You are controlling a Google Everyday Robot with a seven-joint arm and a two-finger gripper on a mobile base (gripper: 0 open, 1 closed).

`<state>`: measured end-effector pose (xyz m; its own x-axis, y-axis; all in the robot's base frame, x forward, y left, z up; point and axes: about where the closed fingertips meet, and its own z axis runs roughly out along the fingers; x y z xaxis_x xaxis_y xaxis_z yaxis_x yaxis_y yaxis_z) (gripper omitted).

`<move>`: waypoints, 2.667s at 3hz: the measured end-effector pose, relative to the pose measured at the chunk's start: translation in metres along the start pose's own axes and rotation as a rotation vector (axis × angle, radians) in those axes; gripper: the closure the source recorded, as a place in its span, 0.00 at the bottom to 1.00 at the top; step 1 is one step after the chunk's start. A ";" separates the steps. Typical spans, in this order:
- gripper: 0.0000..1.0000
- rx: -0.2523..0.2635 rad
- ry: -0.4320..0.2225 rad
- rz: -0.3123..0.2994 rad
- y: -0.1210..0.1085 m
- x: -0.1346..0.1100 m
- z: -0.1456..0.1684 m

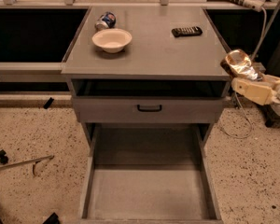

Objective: Place orange can into middle drawer

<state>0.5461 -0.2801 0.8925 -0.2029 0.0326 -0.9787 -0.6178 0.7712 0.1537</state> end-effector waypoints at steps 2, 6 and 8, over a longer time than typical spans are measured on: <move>1.00 -0.066 -0.003 -0.004 0.027 0.009 0.006; 1.00 -0.479 0.031 0.102 0.128 0.063 -0.038; 1.00 -0.509 0.017 0.010 0.157 0.068 -0.004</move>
Offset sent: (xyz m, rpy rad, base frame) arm -0.0364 0.0549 -0.0189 0.0808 0.0375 0.1424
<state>0.4319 -0.1590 0.8504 -0.2202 0.0245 -0.9751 -0.9066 0.3637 0.2139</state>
